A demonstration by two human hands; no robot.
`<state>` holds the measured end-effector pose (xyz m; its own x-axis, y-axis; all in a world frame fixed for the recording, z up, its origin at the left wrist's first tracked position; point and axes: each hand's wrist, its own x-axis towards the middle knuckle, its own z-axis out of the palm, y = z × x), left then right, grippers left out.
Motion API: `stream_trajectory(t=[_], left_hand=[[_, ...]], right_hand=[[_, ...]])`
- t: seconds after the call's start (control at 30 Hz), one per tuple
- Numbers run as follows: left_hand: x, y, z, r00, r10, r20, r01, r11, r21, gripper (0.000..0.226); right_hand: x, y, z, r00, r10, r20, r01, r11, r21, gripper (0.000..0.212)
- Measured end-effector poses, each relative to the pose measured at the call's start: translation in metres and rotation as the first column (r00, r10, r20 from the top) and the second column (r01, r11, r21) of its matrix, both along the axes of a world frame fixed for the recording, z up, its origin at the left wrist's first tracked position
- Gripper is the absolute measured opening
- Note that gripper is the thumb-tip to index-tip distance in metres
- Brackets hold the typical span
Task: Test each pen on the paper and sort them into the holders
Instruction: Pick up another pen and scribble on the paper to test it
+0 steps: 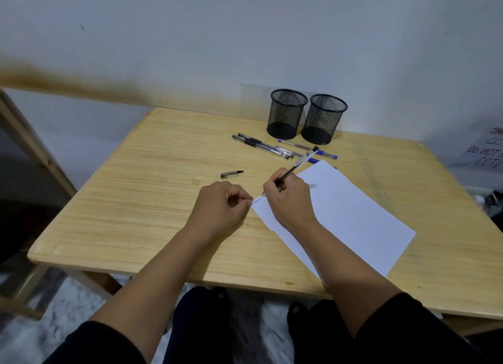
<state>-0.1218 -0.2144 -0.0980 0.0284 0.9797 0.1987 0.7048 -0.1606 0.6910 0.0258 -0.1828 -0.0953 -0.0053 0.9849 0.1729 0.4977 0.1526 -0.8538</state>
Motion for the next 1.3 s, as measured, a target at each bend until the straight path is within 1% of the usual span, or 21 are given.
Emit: stream_trajectory(t=[0.07,0.1,0.13,0.17,0.2,0.23,0.3,0.37,0.43,0.47,0.5,0.6,0.63,0.77,0.87,1.03,1.17,1.3], left_hand=[[0.001,0.002,0.001,0.995,0.049,0.087,-0.049,0.999,-0.008,0.008],[0.0,0.005,0.001,0.982,0.102,0.156,-0.104,0.995,0.002,0.008],[-0.001,0.009,0.001,0.969,0.158,0.192,-0.168,0.985,0.037,0.01],[-0.002,0.013,0.001,0.964,0.2,0.177,-0.217,0.973,0.081,0.016],[-0.002,0.017,0.0,0.967,0.221,0.13,-0.236,0.965,0.111,0.023],[-0.003,0.021,0.0,0.971,0.227,0.079,-0.236,0.965,0.114,0.03],[-0.005,0.029,-0.002,0.972,0.235,-0.009,-0.234,0.971,0.057,0.038],[-0.007,0.039,-0.007,0.969,0.228,-0.093,-0.228,0.974,0.005,0.033],[-0.009,0.045,-0.008,0.966,0.214,-0.147,-0.218,0.976,-0.01,0.021],[-0.008,0.046,-0.005,0.966,0.216,-0.142,-0.219,0.976,-0.008,0.015],[-0.006,0.045,-0.001,0.971,0.216,-0.106,-0.218,0.976,-0.009,0.012],[0.005,0.036,0.013,0.979,0.16,0.125,-0.156,0.987,-0.041,0.011],[0.009,0.033,0.018,0.975,0.134,0.177,-0.129,0.991,-0.04,0.012],[0.02,0.025,0.031,0.955,0.089,0.282,-0.09,0.996,-0.009,0.012],[0.026,0.02,0.037,0.951,0.054,0.305,-0.061,0.998,0.014,0.012],[0.037,0.011,0.046,0.941,-0.008,0.337,-0.006,0.999,0.043,0.011],[0.046,0.003,0.054,0.953,-0.014,0.304,-0.013,0.996,0.088,0.013],[0.057,-0.006,0.057,0.964,-0.004,0.266,-0.039,0.987,0.157,0.014]], right_hand=[[0.003,0.001,0.001,0.984,-0.036,-0.173,0.024,0.998,-0.066,0.012],[0.004,0.0,0.003,0.964,-0.052,-0.261,0.026,0.994,-0.102,0.01],[0.006,-0.001,0.005,0.943,-0.063,-0.326,0.022,0.991,-0.13,0.008],[0.009,-0.002,0.007,0.932,-0.07,-0.356,0.017,0.989,-0.149,0.006],[0.012,-0.003,0.01,0.928,-0.072,-0.366,0.012,0.987,-0.162,0.006],[0.014,-0.003,0.012,0.925,-0.07,-0.373,0.004,0.985,-0.174,0.007],[0.017,-0.004,0.016,0.92,-0.066,-0.386,-0.014,0.98,-0.199,0.007],[0.02,-0.004,0.021,0.909,-0.075,-0.411,-0.022,0.973,-0.228,0.007],[0.022,-0.004,0.027,0.878,-0.088,-0.47,-0.037,0.967,-0.251,0.013],[0.023,-0.005,0.031,0.862,-0.089,-0.5,-0.047,0.966,-0.254,0.016],[0.024,-0.005,0.036,0.849,-0.085,-0.521,-0.055,0.967,-0.248,0.018],[0.025,-0.006,0.046,0.831,-0.056,-0.554,-0.072,0.976,-0.207,0.013],[0.025,-0.006,0.047,0.829,-0.047,-0.558,-0.076,0.978,-0.195,0.01],[0.026,-0.009,0.053,0.851,-0.008,-0.526,-0.079,0.986,-0.144,0.013],[0.029,-0.013,0.056,0.856,0.0,-0.517,-0.072,0.99,-0.12,0.015],[0.036,-0.021,0.06,0.862,0.03,-0.505,-0.092,0.991,-0.098,0.011],[0.043,-0.029,0.063,0.844,0.041,-0.535,-0.098,0.992,-0.079,0.014],[0.045,-0.038,0.064,0.8,0.067,-0.597,-0.097,0.995,-0.018,0.019]])
